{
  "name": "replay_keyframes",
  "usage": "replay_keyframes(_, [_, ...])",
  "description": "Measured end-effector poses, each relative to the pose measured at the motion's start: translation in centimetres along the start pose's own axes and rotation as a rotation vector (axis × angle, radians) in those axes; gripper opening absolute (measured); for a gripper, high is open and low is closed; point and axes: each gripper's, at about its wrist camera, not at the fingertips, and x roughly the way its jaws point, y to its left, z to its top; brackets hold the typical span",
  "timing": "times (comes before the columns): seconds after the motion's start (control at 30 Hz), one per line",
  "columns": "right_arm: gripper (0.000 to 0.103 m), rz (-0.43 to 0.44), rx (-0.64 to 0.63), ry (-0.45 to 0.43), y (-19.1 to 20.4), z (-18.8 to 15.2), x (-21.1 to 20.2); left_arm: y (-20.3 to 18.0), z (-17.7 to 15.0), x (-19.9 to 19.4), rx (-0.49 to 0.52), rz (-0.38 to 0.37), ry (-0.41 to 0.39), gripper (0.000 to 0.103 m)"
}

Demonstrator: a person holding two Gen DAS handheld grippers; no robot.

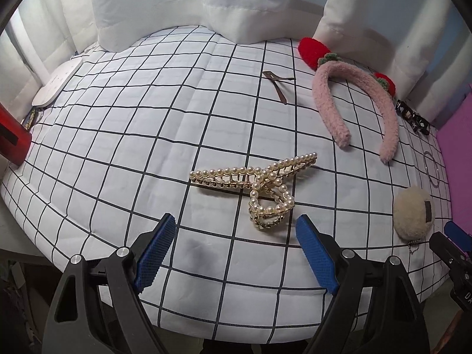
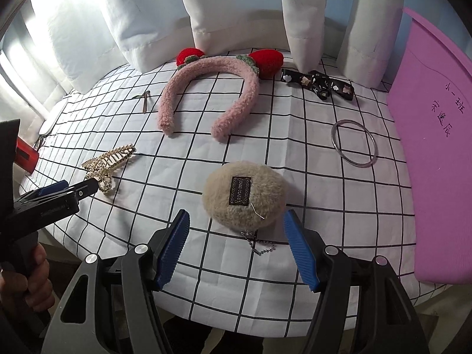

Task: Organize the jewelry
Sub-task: 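Grasp the pearl claw clip with the left tool while the right tool grasps the beige pom-pom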

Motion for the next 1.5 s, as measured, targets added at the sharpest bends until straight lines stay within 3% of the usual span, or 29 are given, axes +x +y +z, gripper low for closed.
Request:
replay_keyframes(0.73, [0.064, -0.036, -0.024, 0.054, 0.3, 0.2, 4.4, -1.8, 0.1, 3.0, 0.013, -0.007, 0.02, 0.082])
replay_keyframes(0.9, [0.068, -0.052, -0.034, 0.057, 0.4, 0.5, 5.2, -2.1, 0.2, 3.2, 0.021, 0.004, 0.007, 0.083])
replay_keyframes(1.5, [0.07, -0.068, -0.046, 0.014, 0.7, 1.4, 6.5, -3.1, 1.4, 4.0, 0.024, 0.027, -0.036, 0.09])
